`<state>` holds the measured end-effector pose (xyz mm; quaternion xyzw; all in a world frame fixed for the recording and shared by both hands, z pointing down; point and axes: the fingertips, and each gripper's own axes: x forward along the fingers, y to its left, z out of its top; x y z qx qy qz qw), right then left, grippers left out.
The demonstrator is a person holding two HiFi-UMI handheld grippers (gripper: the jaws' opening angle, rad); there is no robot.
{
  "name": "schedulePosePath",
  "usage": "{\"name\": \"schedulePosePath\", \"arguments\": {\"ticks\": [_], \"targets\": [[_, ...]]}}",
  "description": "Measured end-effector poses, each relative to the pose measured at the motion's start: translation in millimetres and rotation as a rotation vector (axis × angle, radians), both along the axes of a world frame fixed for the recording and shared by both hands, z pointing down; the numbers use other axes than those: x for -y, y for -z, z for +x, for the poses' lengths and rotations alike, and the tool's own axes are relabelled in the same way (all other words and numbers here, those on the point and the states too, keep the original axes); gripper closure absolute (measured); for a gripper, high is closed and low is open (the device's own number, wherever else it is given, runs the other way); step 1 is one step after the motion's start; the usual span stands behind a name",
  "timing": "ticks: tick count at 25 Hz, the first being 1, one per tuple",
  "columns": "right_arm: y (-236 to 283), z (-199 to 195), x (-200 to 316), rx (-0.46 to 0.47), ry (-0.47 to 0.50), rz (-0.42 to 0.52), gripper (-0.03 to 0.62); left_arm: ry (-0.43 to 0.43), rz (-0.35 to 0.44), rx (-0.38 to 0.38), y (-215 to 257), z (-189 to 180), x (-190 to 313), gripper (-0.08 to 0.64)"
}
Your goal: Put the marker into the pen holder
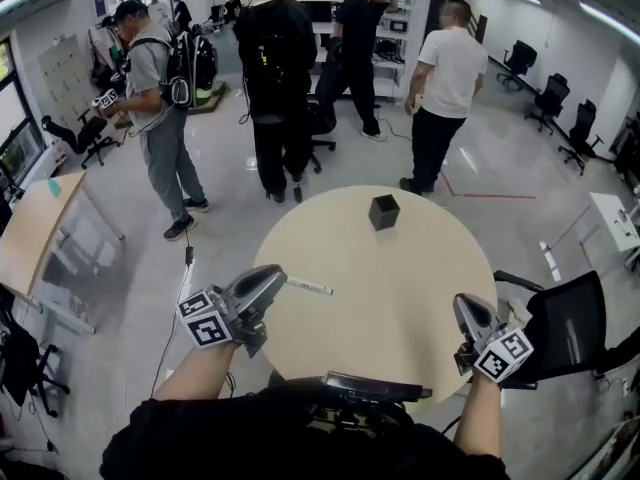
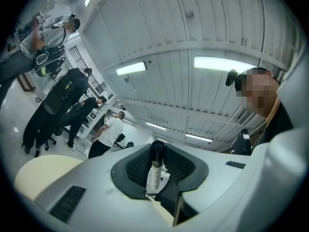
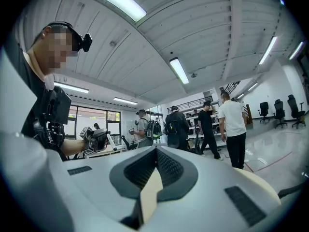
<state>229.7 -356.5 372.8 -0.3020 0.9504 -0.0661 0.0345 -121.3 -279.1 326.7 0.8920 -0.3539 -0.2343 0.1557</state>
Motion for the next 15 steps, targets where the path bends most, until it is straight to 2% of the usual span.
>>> {"name": "schedulePosePath", "arguments": {"ticks": [2, 5, 10, 12, 15], "targets": [[-0.1, -10.9, 11.3, -0.011, -0.055, -0.011, 0.589, -0.052, -0.009, -0.019, -8.7, -13.6, 27.7, 0.488], [3.3, -28.8, 20.5, 0.022, -0.134, -0.055, 0.589, -0.141, -0.037, -0.025, -18.9, -33.4, 68.8, 0.488], [23.5, -69.1, 55.3, 0.024, -0.175, -0.056, 0.589, -0.197, -0.010, 0.000, -6.9, -65.6, 135.2, 0.488], [25.6, -70.7, 58.5, -0.002, -0.176, -0.054, 0.589, -0.207, -0.008, -0.011, -5.7, -58.1, 147.9, 0.488], [14.3, -45.5, 65.4, -0.047, -0.164, -0.047, 0.591, -0.207, -0.015, -0.016, -15.0, -20.3, 154.4, 0.488]]}}
